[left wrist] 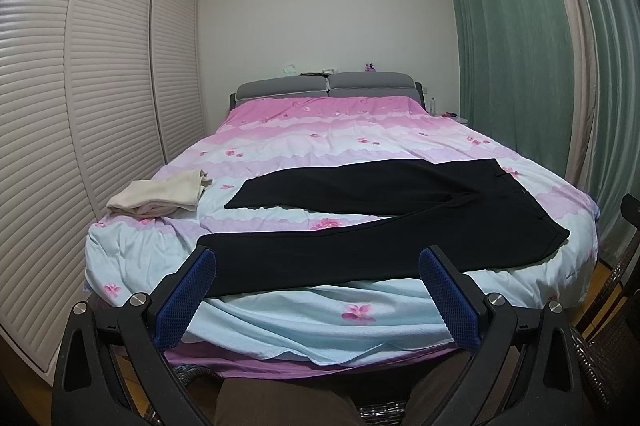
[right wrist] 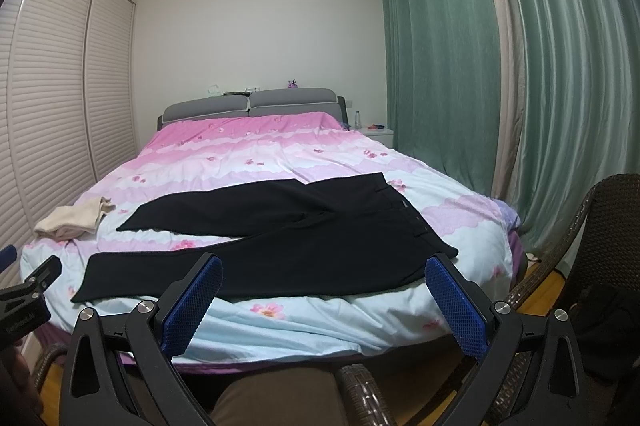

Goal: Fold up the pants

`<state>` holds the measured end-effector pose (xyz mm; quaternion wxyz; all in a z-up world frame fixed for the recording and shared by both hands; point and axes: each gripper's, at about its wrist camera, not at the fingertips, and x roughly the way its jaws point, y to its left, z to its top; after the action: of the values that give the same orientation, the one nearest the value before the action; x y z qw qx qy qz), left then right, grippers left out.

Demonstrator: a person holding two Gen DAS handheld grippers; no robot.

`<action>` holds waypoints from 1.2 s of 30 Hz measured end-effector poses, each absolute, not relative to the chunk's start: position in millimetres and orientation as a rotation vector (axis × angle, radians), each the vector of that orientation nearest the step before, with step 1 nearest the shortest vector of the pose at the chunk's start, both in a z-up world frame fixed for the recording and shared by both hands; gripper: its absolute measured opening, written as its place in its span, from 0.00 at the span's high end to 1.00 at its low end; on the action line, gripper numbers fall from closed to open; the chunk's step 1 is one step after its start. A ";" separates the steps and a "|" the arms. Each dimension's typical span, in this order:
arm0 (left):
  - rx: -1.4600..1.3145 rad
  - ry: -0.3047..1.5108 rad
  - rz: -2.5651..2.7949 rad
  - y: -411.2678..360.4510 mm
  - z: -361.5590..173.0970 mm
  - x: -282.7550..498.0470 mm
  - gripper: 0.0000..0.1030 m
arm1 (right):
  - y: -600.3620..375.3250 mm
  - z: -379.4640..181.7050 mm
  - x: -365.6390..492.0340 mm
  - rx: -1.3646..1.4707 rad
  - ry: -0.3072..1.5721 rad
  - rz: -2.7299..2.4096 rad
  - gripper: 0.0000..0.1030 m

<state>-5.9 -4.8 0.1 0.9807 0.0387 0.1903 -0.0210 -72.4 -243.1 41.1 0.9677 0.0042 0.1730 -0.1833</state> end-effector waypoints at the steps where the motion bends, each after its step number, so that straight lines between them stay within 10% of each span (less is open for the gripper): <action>1: 0.077 0.383 -0.042 -4.7 0.2 -5.9 0.00 | -242.9 40.9 -72.4 0.008 0.350 -0.371 0.00; 36: 0.090 0.388 -0.050 -8.7 -0.8 -2.4 0.00 | -245.1 40.5 -69.8 0.035 0.353 -0.364 0.00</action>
<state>-2.4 -8.7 -0.8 0.9799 0.0446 0.1928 -0.0249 -69.8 -245.1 40.5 0.9678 0.0175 0.1747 -0.1802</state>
